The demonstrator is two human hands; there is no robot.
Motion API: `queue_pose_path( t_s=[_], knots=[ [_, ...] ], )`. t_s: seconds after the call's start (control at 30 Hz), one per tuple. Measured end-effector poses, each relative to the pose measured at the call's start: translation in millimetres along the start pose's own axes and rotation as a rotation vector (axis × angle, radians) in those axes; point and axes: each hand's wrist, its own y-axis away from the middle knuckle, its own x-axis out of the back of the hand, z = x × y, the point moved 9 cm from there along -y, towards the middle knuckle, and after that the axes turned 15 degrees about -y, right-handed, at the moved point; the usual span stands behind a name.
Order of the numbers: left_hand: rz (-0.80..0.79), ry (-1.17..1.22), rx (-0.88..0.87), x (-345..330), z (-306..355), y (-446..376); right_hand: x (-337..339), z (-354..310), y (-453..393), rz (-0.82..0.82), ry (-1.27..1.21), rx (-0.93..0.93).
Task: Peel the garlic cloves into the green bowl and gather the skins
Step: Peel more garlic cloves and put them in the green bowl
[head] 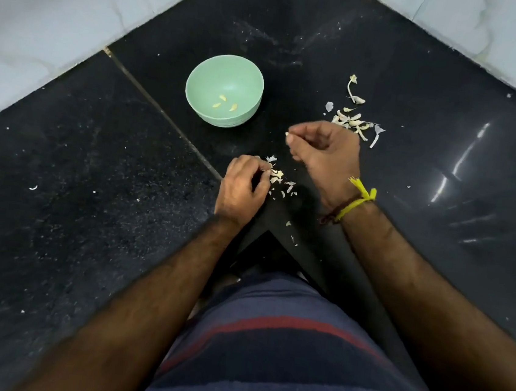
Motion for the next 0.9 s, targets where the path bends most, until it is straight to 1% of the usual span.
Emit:
queue_pose_path(
  t_s=[0.07, 0.1, 0.27, 0.37, 0.43, 0.5, 0.67, 0.73, 0.8, 0.9],
  knots=[
    [0.063, -0.015, -0.048, 1.8, 2.0, 0.9, -20.9, -8.0, -16.3, -0.050, 0.104, 0.055],
    [0.069, -0.019, -0.059, 0.3, 2.2, 0.7, -32.0, -12.6, -24.0, -0.076, 0.149, 0.085],
    [-0.012, -0.052, -0.061, -11.6, -2.7, -1.1, -93.2, -24.6, -69.0, -0.170, 0.383, 0.210],
    [-0.053, -0.045, -0.035, -13.1, -4.3, -1.3, -119.4, -11.5, -93.6, -0.246, 0.525, 0.222],
    [-0.058, -0.039, -0.032, -12.7, -3.2, -1.5, -121.3, -5.5, -104.3, -0.253, 0.560, 0.219],
    [-0.052, -0.035, -0.045, -12.5, -1.9, -1.6, -113.6, -5.7, -111.1, -0.203, 0.526, 0.220],
    [-0.054, -0.043, -0.047, -13.9, -2.5, -1.6, -78.9, -5.8, -112.6, -0.044, 0.272, 0.154],
    [-0.049, -0.027, -0.044, -13.2, -1.4, -1.3, -64.8, -12.0, -105.3, 0.005, 0.212, 0.173],
    [-0.035, -0.031, -0.049, -11.7, -1.5, -0.8, -49.3, -13.2, -93.1, 0.037, 0.175, 0.185],
    [-0.040, -0.062, -0.056, -11.7, -0.3, 0.2, -20.0, 1.8, -68.2, 0.078, 0.188, 0.135]
  ],
)
